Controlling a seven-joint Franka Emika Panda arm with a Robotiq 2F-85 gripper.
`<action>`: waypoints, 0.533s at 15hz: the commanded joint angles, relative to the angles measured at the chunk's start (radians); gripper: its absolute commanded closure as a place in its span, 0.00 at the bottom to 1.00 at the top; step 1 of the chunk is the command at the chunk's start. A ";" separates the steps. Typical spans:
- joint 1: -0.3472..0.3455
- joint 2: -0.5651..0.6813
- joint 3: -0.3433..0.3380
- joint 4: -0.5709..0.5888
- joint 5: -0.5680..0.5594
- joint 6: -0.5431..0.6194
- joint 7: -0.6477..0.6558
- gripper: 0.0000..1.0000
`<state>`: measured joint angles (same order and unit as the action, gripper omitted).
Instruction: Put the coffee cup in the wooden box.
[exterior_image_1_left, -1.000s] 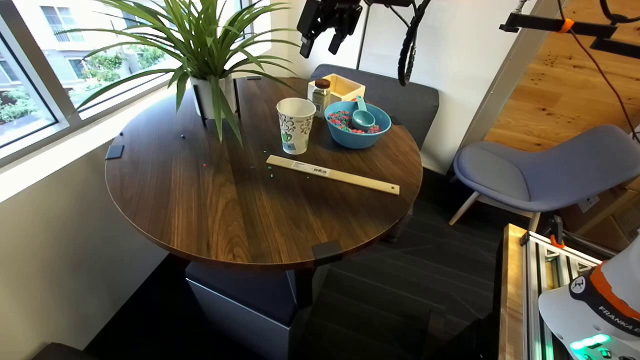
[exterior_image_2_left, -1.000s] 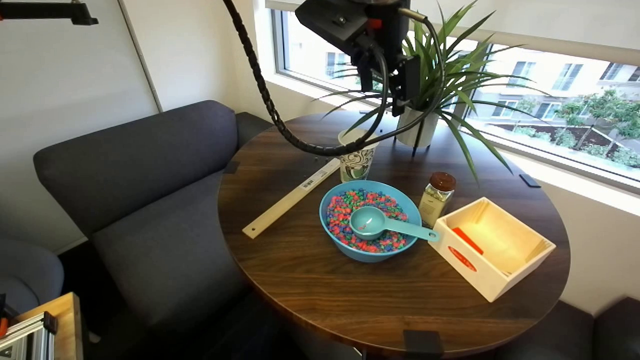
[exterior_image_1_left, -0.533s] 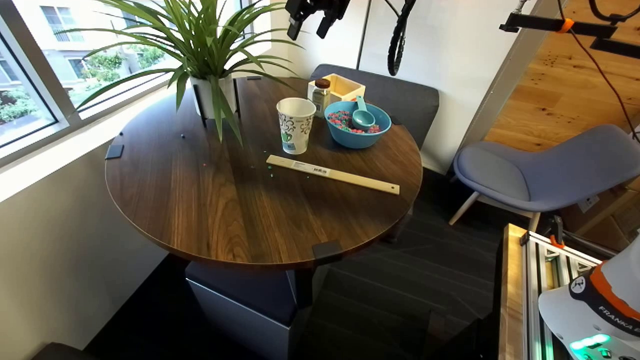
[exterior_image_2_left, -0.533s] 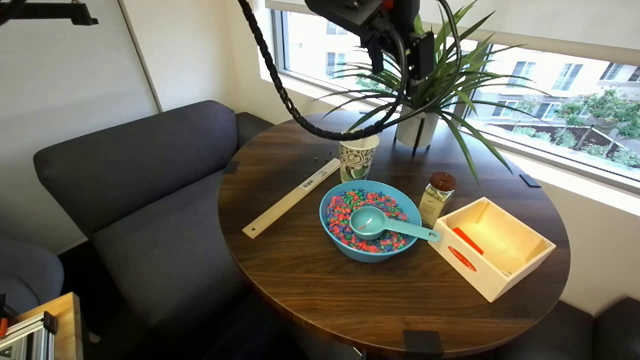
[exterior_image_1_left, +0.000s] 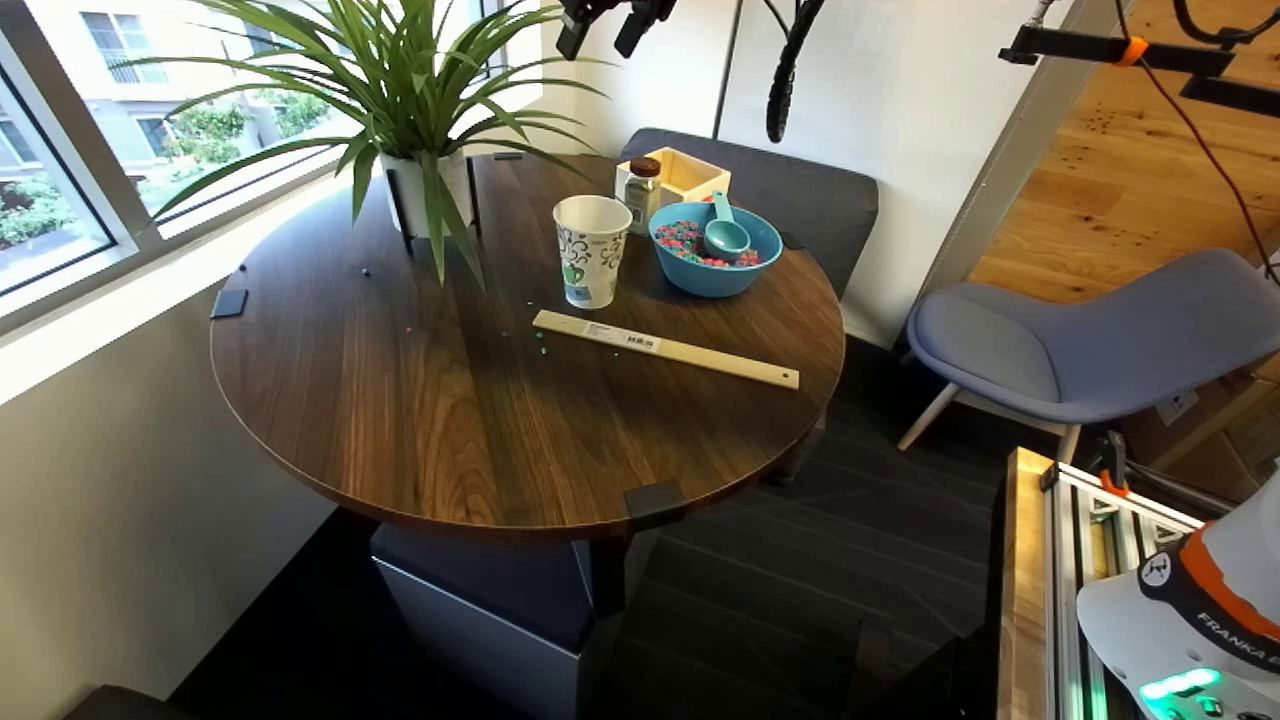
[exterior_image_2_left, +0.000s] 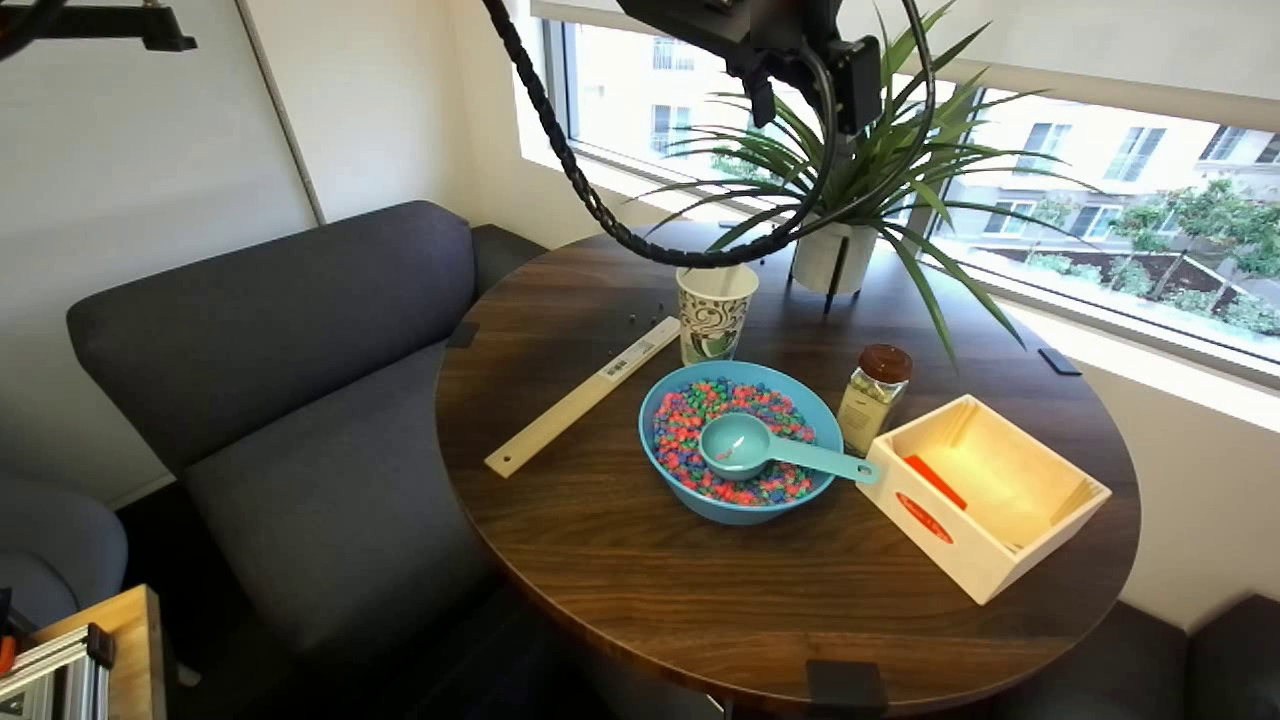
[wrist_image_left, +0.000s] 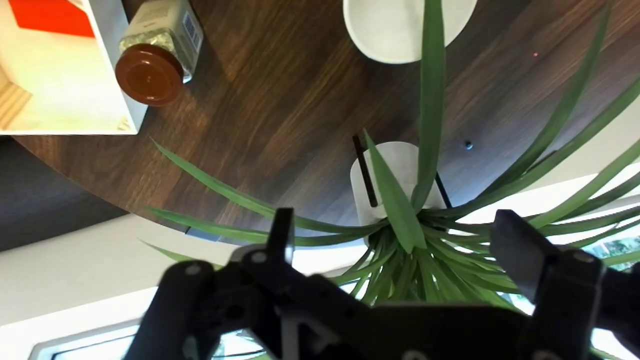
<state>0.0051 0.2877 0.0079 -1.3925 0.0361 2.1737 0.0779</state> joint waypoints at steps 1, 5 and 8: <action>0.002 0.002 -0.002 0.005 0.001 -0.004 -0.001 0.00; 0.014 0.033 -0.017 0.063 -0.050 -0.172 0.045 0.00; 0.020 0.074 -0.022 0.126 -0.094 -0.359 0.058 0.00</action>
<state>0.0088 0.3029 -0.0037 -1.3545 -0.0207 1.9630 0.1114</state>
